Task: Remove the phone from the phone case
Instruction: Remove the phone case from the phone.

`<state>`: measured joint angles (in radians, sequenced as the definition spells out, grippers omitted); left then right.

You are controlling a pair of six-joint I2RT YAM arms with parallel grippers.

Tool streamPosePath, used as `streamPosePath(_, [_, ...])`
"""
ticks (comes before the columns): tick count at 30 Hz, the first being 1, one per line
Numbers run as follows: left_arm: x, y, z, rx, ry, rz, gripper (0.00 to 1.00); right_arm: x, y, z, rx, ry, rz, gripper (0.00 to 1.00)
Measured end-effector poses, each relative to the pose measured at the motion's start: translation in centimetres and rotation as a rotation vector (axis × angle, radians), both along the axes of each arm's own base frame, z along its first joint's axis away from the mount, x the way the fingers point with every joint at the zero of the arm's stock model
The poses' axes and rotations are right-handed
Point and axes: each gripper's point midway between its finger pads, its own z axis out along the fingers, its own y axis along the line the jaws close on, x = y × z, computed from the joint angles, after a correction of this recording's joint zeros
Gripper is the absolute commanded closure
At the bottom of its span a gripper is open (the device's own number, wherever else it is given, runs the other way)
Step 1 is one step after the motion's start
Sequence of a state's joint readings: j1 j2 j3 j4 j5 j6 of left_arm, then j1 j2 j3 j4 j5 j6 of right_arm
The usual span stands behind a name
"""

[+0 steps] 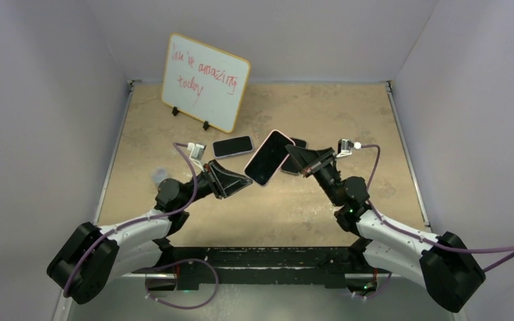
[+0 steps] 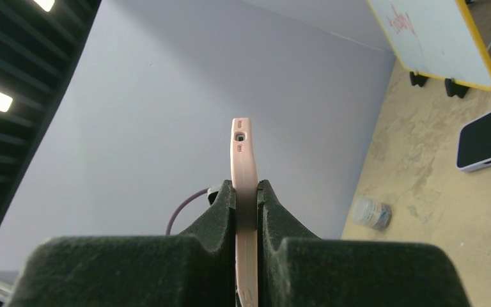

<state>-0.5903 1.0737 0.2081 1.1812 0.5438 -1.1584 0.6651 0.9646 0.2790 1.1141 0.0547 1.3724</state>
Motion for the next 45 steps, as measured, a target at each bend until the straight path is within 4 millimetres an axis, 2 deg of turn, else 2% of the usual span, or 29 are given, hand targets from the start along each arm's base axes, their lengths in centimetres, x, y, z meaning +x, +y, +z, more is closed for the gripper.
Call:
streamPosePath(11, [0.3, 0.1, 0.4, 0.012, -0.009, 0.027, 0.66, -0.4, 0.0, 1.0, 0.044, -0.015, 0.025, 1.00])
streamPosePath(18, [0.6, 0.3, 1.0, -0.007, -0.024, 0.045, 0.79, -0.2, 0.0, 1.0, 0.058, -0.016, 0.028, 1.00])
streamPosePath(27, [0.3, 0.6, 2.7, -0.056, -0.132, 0.055, 0.88, 0.1, 0.4, 1.5, 0.117, -0.017, 0.062, 1.00])
streamPosePath(30, [0.0, 0.8, 3.4, -0.077, -0.179, 0.060, 0.93, 0.0, 0.6, 1.9, 0.130, -0.028, 0.077, 1.00])
streamPosePath(36, [-0.3, 1.1, 4.8, -0.111, -0.263, 0.078, 0.97, -0.5, 0.8, 3.1, 0.148, -0.058, 0.106, 1.00])
streamPosePath(41, [-0.4, 1.2, 5.1, -0.120, -0.290, 0.083, 0.96, -0.4, 1.1, 3.6, 0.167, -0.074, 0.122, 1.00])
streamPosePath(43, [-0.3, 1.2, 5.1, -0.120, -0.289, 0.082, 0.91, -0.3, 1.2, 3.6, 0.172, -0.078, 0.122, 1.00])
streamPosePath(45, [-0.3, 1.1, 5.0, -0.119, -0.286, 0.082, 0.81, -0.1, 1.2, 3.5, 0.172, -0.076, 0.121, 1.00])
